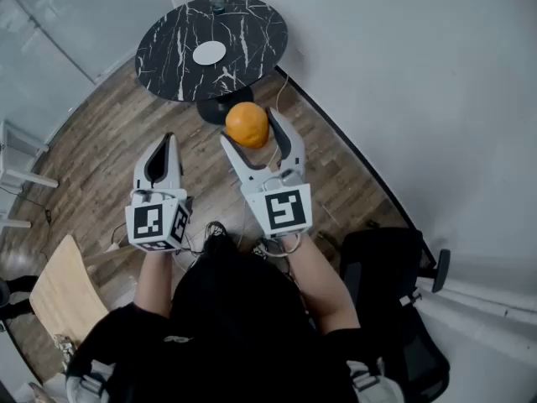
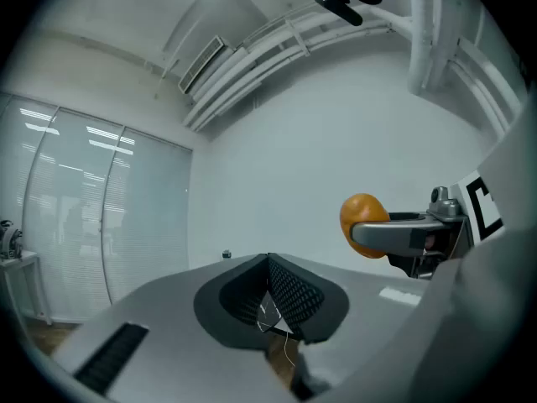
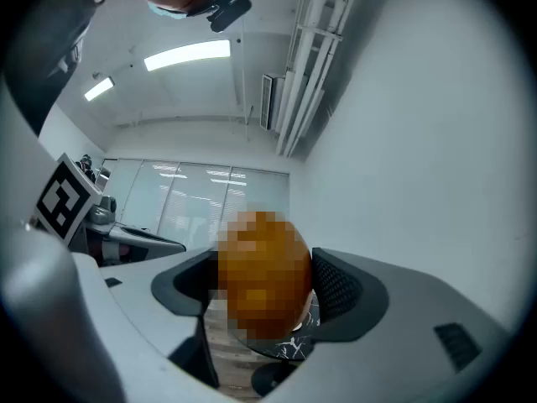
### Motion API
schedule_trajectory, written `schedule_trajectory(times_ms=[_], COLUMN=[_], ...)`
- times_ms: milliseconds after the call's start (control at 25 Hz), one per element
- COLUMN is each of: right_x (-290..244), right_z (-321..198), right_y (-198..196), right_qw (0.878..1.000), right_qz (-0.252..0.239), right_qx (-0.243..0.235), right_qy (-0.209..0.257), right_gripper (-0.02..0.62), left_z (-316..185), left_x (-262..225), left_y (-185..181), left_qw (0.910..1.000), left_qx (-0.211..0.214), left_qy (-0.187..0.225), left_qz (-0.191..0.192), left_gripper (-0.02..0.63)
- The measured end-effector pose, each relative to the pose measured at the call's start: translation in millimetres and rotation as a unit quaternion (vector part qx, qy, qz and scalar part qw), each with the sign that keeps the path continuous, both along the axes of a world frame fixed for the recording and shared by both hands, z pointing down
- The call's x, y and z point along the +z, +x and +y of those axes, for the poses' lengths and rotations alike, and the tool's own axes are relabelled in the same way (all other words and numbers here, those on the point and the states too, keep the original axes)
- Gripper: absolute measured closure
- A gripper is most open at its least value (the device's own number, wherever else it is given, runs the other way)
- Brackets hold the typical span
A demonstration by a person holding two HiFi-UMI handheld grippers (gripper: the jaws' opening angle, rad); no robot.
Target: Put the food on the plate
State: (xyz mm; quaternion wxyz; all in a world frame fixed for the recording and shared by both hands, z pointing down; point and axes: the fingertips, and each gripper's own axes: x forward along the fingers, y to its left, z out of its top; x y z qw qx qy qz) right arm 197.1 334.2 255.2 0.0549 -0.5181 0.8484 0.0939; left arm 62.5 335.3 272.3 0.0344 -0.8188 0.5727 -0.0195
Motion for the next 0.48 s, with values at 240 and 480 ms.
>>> schedule_trajectory(times_ms=[240,480], right_x=[9,18], right_z=[8,-1], right_y=[26,37], right_qw=[1.0,1.0], right_qz=[0.018,0.024], right_qx=[0.0,-0.001], right_qy=[0.001,-0.002], right_gripper=[0.265,0.264], left_z=[9,-2], left_x=[15,23], left_y=[23,32], left_qw=[0.9998,0.9994], left_qx=[0.004,0.013], left_qy=[-0.017,-0.026], left_qz=[-0.004,-0.016], left_gripper=[0.606,0.606])
